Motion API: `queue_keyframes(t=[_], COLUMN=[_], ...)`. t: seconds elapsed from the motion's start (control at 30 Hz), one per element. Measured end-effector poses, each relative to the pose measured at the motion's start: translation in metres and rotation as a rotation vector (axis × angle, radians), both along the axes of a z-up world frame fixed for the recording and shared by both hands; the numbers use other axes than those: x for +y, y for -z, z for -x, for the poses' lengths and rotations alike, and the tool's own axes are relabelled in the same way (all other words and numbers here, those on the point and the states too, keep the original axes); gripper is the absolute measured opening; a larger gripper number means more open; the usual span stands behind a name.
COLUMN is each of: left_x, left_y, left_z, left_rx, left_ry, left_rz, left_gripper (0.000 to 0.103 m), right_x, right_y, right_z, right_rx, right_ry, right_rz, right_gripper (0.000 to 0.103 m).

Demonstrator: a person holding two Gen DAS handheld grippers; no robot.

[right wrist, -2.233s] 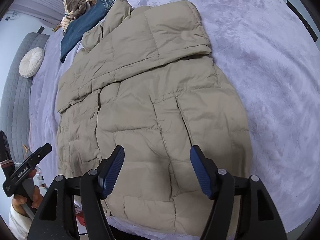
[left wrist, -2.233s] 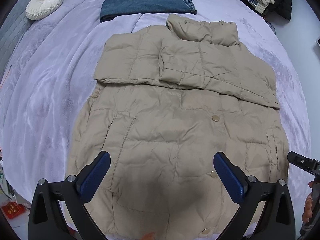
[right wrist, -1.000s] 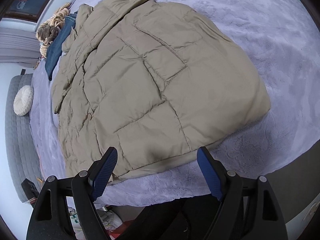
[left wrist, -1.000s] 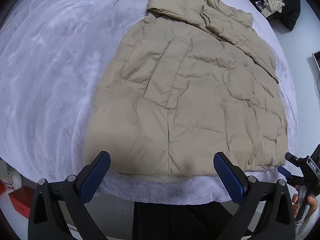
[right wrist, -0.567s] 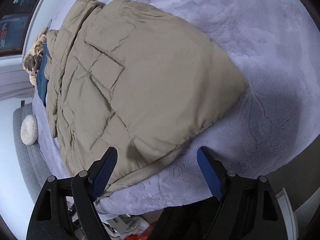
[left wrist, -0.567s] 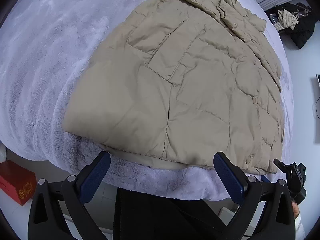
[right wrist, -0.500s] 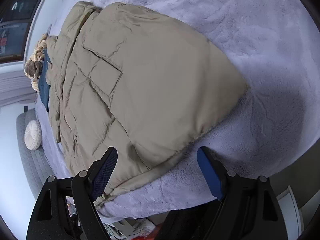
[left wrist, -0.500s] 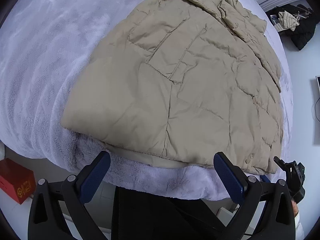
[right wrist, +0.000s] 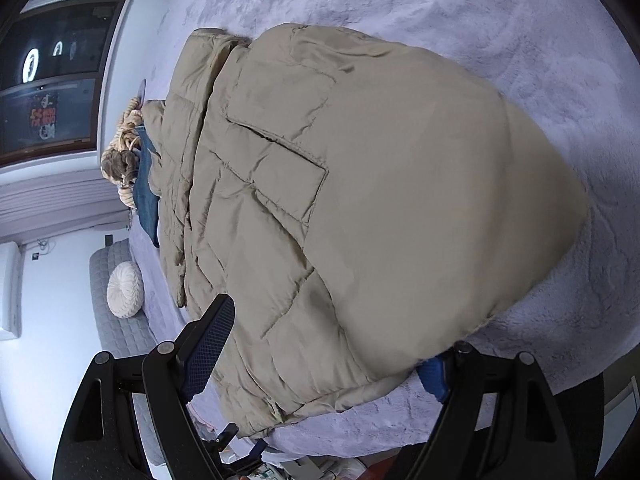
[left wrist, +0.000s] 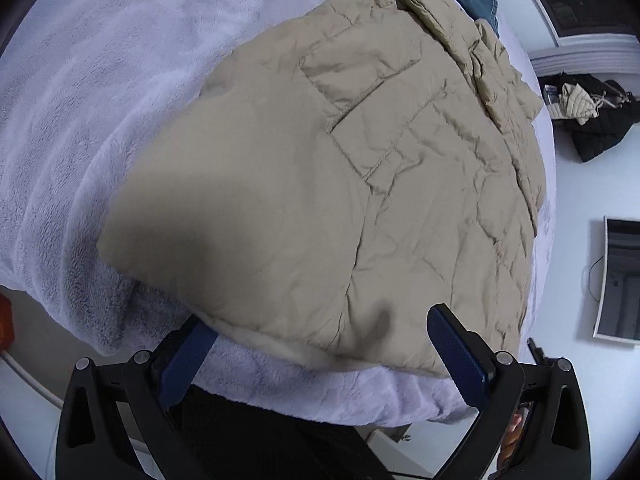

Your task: Fold large clothes

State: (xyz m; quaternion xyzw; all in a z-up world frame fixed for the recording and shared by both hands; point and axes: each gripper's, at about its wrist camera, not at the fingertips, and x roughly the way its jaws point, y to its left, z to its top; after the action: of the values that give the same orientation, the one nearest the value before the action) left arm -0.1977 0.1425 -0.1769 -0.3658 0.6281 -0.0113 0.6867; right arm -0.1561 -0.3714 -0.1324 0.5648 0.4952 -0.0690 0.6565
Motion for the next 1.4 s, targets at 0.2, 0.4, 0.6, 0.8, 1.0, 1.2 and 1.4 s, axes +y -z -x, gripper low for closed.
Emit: queue_keyframes(t=[0.2, 0.4, 0.6, 0.8, 1.0, 1.2, 1.4], left_x=[-0.011, -0.012, -0.014, -0.008, 0.005, 0.01, 0.005], left_y=[-0.014, 0.001, -0.002, -0.011, -0.05, -0.09, -0.129], left_z=[-0.022, -0.027, -0.034, -0.036, -0.04, -0.057, -0.09], left_rx=[-0.081, -0.043, -0.084, -0.12, -0.229, -0.335, -0.438], left_ry=[0.049, 0.046, 0.072, 0.16, 0.198, 0.226, 0.233], left_rz=[0.01, 0.001, 0.009, -0.035, -0.036, -0.042, -0.072], left_gripper=[0.103, 0.103, 0.09, 0.018, 0.013, 0.013, 0.013], right_x=[-0.002, -0.001, -0.008, -0.004, -0.002, 0.001, -0.002], right_y=[0.002, 0.0, 0.014, 0.011, 0.005, -0.034, -0.069], right_z=[-0.001, -0.003, 0.004, 0.003, 0.007, -0.005, -0.036], right_rx=[-0.064, -0.038, -0.001, -0.005, 0.018, -0.05, -0.118], right_ry=[0.07, 0.015, 0.058, 0.058, 0.082, -0.003, -0.078], right_rz=[-0.098, -0.043, -0.057, -0.106, -0.085, 0.043, 0.114], right_gripper=[0.085, 0.085, 0.085, 0.083, 0.008, 0.007, 0.007])
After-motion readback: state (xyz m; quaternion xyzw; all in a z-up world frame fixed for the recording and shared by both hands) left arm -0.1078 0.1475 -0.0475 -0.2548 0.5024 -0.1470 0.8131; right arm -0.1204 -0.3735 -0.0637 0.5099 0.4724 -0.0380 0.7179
